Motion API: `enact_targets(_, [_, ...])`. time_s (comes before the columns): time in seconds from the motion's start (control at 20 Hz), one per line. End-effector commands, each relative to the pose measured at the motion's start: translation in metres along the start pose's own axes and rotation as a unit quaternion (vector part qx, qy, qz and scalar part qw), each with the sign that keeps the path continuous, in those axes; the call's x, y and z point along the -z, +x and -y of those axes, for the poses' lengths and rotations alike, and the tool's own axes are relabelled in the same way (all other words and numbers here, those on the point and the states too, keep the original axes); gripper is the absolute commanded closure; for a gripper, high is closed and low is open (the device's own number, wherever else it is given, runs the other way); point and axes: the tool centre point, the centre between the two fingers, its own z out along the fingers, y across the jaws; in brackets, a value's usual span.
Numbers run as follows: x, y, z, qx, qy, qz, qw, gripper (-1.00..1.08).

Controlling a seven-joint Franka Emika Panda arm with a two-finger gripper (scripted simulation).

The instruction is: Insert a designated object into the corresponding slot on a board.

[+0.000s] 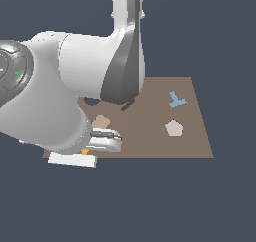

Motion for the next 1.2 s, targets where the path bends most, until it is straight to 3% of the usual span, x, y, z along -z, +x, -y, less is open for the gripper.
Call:
enact_targets(0.0, [0.001, 0.001, 0.012, 0.057, 0.000, 0.000, 0.9984, 1.08])
enact_targets(0.3, [0.002, -0.005, 0.042, 0.192, 0.000, -0.001, 0.9815, 1.08])
enact_targets(0.55, [0.003, -0.016, 0.066, 0.306, 0.000, -0.001, 0.9520, 1.08])
enact_targets(0.85, [0.004, -0.037, 0.090, 0.439, 0.000, -0.001, 0.8987, 1.08])
enact_targets(1.15, [0.005, -0.064, 0.107, 0.561, 0.000, -0.001, 0.8277, 1.08])
